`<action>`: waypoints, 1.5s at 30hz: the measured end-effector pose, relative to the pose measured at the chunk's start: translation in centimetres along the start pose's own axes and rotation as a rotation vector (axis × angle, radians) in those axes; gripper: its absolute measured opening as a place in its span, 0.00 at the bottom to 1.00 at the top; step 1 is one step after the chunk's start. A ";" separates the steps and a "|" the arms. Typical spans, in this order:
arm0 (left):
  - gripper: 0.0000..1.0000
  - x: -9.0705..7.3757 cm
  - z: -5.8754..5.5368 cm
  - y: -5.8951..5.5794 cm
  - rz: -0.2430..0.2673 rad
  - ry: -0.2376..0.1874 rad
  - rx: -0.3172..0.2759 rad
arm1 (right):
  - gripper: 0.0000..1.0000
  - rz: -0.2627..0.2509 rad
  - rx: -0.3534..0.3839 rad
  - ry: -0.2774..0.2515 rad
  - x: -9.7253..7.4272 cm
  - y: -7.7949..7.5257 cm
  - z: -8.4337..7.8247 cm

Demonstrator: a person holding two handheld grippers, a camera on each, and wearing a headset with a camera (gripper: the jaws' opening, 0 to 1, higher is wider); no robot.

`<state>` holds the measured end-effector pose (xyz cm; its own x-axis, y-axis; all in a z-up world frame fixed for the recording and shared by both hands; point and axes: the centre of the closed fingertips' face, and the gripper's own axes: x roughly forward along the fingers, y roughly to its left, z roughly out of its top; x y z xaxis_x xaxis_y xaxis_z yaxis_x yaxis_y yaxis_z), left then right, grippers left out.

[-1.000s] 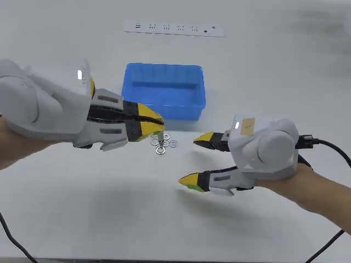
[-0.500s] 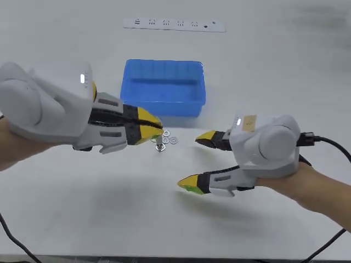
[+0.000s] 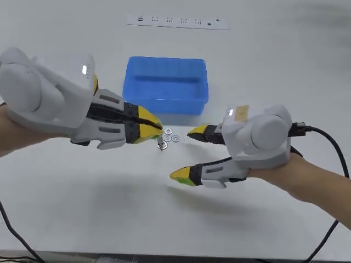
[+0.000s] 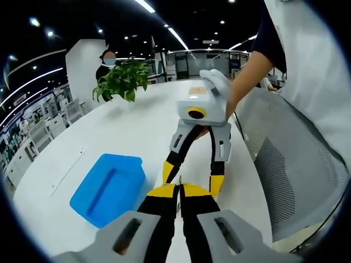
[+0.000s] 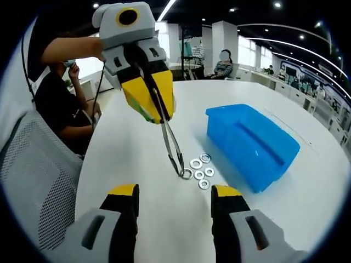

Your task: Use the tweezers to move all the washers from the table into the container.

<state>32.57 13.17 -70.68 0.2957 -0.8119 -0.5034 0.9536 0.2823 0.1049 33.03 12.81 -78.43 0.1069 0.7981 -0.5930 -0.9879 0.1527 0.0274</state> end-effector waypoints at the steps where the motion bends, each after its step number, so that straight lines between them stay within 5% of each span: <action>1: 0.05 0.1 0.1 0.1 -0.001 0.001 0.002 | 0.51 0.005 -0.009 -0.008 0.3 -0.1 0.4; 12: 0.05 0.4 0.0 -0.2 -0.067 0.034 0.033 | 0.39 0.068 -0.100 -0.007 2.4 0.3 2.3; 26: 0.06 0.0 -0.4 0.5 -0.060 0.051 0.019 | 0.23 0.106 -0.145 -0.022 3.3 0.4 2.7; 45: 0.07 0.1 -1.2 0.6 -0.064 0.099 0.042 | 0.10 0.067 -0.225 -0.031 3.3 0.0 3.0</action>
<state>33.05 13.85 -71.66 0.2287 -0.7725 -0.5925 0.9726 0.2081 0.1040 33.69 17.20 -78.02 0.0402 0.8200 -0.5709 -0.9927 -0.0324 -0.1163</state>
